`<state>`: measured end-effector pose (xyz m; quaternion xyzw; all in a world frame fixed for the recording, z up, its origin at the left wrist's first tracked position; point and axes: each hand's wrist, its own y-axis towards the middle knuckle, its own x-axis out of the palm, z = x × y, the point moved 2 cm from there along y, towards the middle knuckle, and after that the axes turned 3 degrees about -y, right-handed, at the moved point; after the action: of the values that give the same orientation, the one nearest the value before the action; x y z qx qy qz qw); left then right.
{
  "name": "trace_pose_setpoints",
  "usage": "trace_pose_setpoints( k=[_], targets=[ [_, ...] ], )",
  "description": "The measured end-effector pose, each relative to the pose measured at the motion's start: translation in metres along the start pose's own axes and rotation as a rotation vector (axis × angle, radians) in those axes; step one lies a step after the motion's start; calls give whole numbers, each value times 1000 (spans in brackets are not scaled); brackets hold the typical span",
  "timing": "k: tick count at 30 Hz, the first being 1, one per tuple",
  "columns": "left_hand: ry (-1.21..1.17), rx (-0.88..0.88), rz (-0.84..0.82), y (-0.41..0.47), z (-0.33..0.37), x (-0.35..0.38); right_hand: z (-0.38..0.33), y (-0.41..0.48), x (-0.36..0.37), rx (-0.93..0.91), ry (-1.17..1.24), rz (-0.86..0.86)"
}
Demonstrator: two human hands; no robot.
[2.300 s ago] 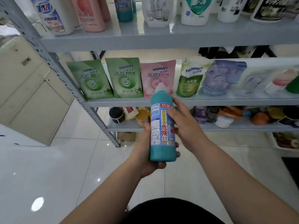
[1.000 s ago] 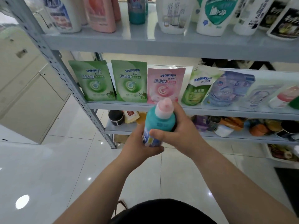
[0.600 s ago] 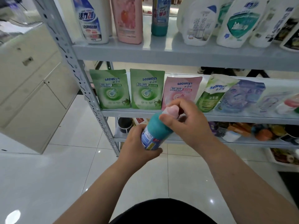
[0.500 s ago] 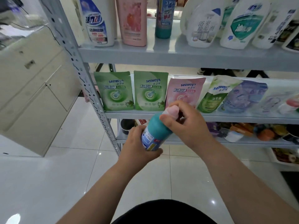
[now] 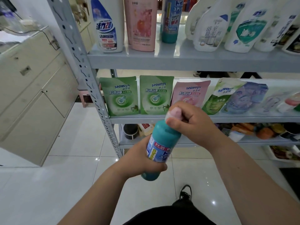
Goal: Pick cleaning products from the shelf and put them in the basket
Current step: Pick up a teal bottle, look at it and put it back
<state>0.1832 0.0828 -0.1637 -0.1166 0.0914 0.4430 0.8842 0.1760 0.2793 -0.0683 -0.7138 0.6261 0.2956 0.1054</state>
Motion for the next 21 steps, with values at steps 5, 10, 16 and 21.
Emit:
trace_pose_setpoints(
  k=[5,10,16,21],
  targets=[
    [-224,80,186,28,38,-9,17,16,-9,96,259,74],
    [-466,216,278,76,96,-19,29,30,-12,146,339,-108],
    [-343,263,343,156,170,-27,24,79,-76,-3,412,156],
    [-42,287,564,214,202,-62,38,120,-115,-53,418,298]
  ],
)
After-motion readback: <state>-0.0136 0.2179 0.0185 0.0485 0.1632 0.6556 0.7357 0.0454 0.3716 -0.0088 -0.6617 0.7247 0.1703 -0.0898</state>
